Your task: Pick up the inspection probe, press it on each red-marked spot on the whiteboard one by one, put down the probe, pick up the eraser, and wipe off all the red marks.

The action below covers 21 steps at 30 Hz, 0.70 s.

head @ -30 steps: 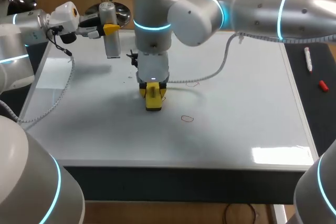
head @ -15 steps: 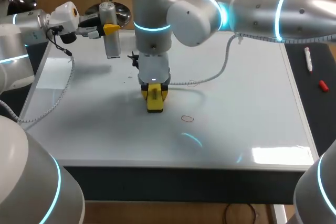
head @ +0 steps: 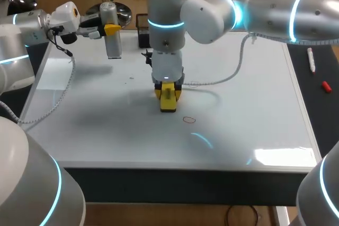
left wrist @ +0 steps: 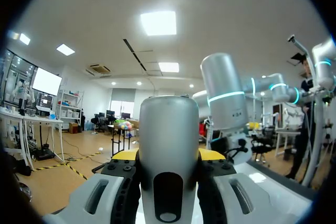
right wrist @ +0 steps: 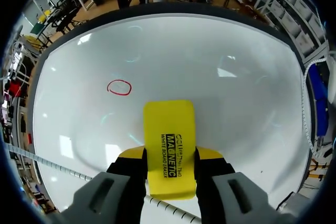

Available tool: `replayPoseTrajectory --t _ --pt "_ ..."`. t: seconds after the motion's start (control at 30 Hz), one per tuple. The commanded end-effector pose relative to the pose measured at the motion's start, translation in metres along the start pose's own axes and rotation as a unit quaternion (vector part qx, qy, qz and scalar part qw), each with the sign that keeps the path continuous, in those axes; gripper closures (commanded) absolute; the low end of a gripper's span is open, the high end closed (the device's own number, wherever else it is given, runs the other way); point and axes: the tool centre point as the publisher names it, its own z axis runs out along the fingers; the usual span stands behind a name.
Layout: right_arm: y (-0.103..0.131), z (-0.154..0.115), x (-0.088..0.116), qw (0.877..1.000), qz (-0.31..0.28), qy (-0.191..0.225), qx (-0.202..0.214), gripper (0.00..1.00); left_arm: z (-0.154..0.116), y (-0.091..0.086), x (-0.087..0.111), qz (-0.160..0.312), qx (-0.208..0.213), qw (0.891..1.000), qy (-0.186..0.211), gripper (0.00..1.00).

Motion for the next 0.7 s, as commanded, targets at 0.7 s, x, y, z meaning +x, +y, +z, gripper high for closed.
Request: replayPoseTrajectory --t 0.7 --pt "-0.012 -0.062 0.009 0.996 -0.023 0.002 0.089 1.0 0.001 -0.001 0.001 0.001 0.0 1.0 -0.002 1.0"
